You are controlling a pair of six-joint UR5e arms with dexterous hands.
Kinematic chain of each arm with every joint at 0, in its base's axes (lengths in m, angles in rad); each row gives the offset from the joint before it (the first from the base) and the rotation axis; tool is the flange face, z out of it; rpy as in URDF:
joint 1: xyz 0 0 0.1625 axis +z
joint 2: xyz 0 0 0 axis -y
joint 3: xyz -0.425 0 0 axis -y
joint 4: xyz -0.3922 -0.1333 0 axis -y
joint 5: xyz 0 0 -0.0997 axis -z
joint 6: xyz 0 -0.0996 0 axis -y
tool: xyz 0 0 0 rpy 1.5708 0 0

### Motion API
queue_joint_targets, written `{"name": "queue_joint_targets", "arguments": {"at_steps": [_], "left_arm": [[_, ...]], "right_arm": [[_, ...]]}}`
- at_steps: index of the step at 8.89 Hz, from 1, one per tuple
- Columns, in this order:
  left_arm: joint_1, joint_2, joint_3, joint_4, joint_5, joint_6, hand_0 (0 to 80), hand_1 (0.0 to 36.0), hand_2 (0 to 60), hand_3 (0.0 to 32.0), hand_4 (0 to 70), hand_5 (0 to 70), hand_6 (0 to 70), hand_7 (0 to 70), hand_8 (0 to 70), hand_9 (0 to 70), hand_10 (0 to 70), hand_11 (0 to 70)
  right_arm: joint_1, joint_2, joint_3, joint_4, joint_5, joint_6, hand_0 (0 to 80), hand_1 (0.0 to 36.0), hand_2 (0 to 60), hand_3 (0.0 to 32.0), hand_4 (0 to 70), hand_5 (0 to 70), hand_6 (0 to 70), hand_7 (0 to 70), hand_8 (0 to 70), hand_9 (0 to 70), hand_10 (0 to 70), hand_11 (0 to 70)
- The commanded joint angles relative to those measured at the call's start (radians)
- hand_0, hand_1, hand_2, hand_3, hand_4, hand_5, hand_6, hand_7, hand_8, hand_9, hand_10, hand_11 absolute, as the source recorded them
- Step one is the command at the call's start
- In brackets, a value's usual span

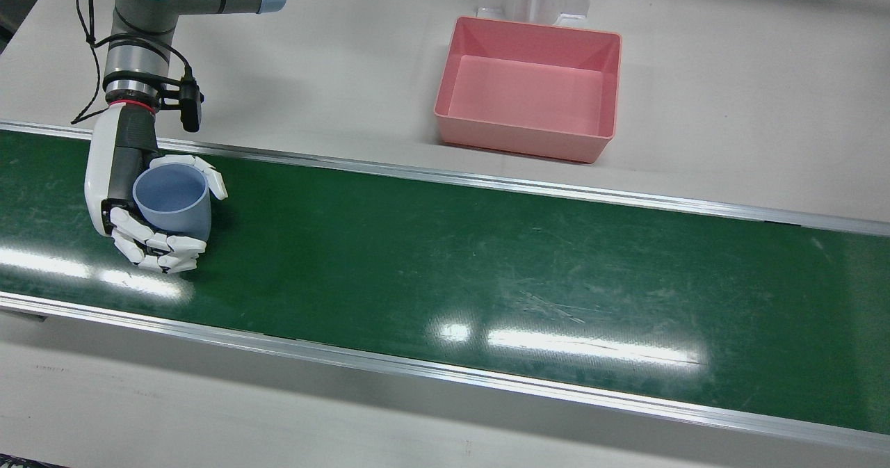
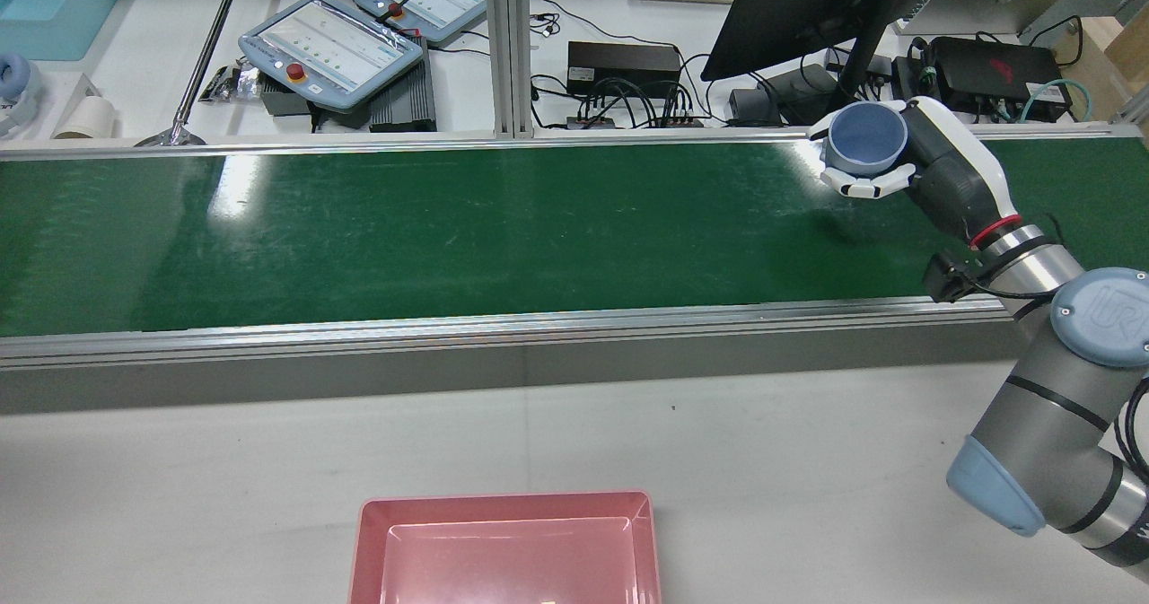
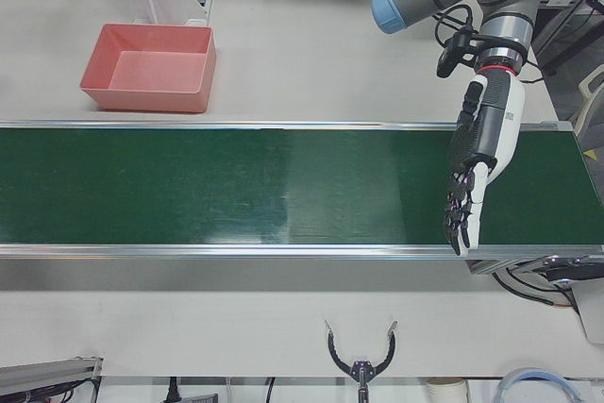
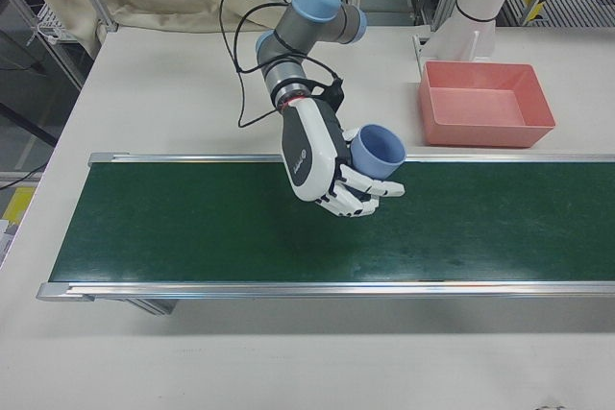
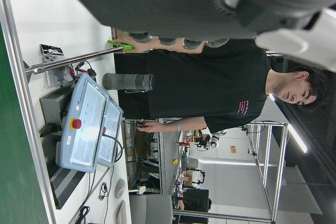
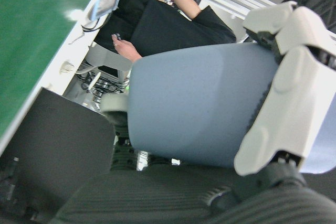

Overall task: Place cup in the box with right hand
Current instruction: 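Lift the cup off the belt and carry it toward the pink box, then lower the held cup into the pink box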

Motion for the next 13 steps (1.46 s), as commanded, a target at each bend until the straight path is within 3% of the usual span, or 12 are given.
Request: {"name": "queue_joint_targets", "arguments": {"at_steps": [1,3,5,6,7,8,9,10,11,12,13], "left_arm": [[0.0,0.0,0.0,0.0,0.0,0.0,0.0,0.0,0.0,0.0,0.0,0.0,0.0,0.0,0.0,0.0,0.0,0.0],[0.0,0.0,-0.002,0.002,0.0,0.0,0.0,0.0,0.0,0.0,0.0,0.0,0.0,0.0,0.0,0.0,0.0,0.0],[0.0,0.0,-0.002,0.002,0.0,0.0,0.0,0.0,0.0,0.0,0.0,0.0,0.0,0.0,0.0,0.0,0.0,0.0],[0.0,0.0,-0.002,0.002,0.0,0.0,0.0,0.0,0.0,0.0,0.0,0.0,0.0,0.0,0.0,0.0,0.0,0.0],[0.0,0.0,0.0,0.0,0.0,0.0,0.0,0.0,0.0,0.0,0.0,0.0,0.0,0.0,0.0,0.0,0.0,0.0],[0.0,0.0,-0.002,0.0,-0.001,0.0,0.0,0.0,0.0,0.0,0.0,0.0,0.0,0.0,0.0,0.0,0.0,0.0],[-0.002,0.0,0.0,0.002,0.0,0.0,0.0,0.0,0.0,0.0,0.0,0.0,0.0,0.0,0.0,0.0,0.0,0.0],[0.0,0.0,0.0,0.002,-0.001,0.0,0.0,0.0,0.0,0.0,0.0,0.0,0.0,0.0,0.0,0.0,0.0,0.0],[-0.002,0.0,0.0,0.0,-0.001,0.0,0.0,0.0,0.0,0.0,0.0,0.0,0.0,0.0,0.0,0.0,0.0,0.0],[0.0,0.0,0.0,0.0,0.0,0.0,0.0,0.0,0.0,0.0,0.0,0.0,0.0,0.0,0.0,0.0,0.0,0.0],[0.0,0.0,0.0,0.0,-0.001,0.0,0.0,0.0,0.0,0.0,0.0,0.0,0.0,0.0,0.0,0.0,0.0,0.0]], "right_arm": [[0.048,-0.003,0.129,-0.008,-0.004,-0.077,51.4,36.0,60.0,0.0,61.4,18.7,41.7,70.0,69.0,70.0,48.3,69.7],[-0.129,0.002,0.283,-0.008,-0.005,-0.28,51.7,35.5,60.0,0.0,56.0,17.0,39.5,70.0,65.0,70.0,45.0,64.5],[-0.437,0.022,0.441,-0.008,0.013,-0.562,52.5,30.4,60.0,0.0,60.8,15.8,38.4,70.0,62.9,70.0,44.1,62.9],[-0.54,0.034,0.46,-0.006,0.03,-0.644,53.3,27.6,60.0,0.0,62.3,15.3,38.2,70.0,62.1,70.0,43.6,62.2],[-0.632,0.034,0.451,-0.003,0.05,-0.675,52.6,22.1,56.0,0.0,57.1,14.3,36.8,70.0,59.7,70.0,43.1,61.3],[-0.727,0.036,0.428,0.003,0.089,-0.713,50.2,18.3,44.6,0.0,46.5,13.3,34.9,70.0,57.7,70.0,41.9,59.4],[-0.78,0.06,0.391,0.004,0.105,-0.749,49.3,15.3,35.9,0.0,42.2,12.6,32.6,70.0,55.9,70.0,40.5,57.3],[-0.796,0.069,0.344,0.026,0.105,-0.749,48.1,12.4,26.3,0.0,36.1,10.8,27.3,70.0,49.2,70.0,35.3,50.5],[-0.803,0.063,0.313,0.073,0.104,-0.741,47.1,7.2,4.0,0.0,26.3,6.6,15.4,56.5,24.2,42.3,19.8,29.6],[-0.82,0.059,0.311,0.093,0.102,-0.743,47.2,9.6,6.8,0.0,20.4,4.9,8.9,31.5,7.1,16.1,11.1,17.4],[-0.822,0.059,0.311,0.093,0.102,-0.74,45.5,11.8,15.0,0.0,15.8,3.8,5.1,16.0,0.0,2.5,6.2,10.5]]}}
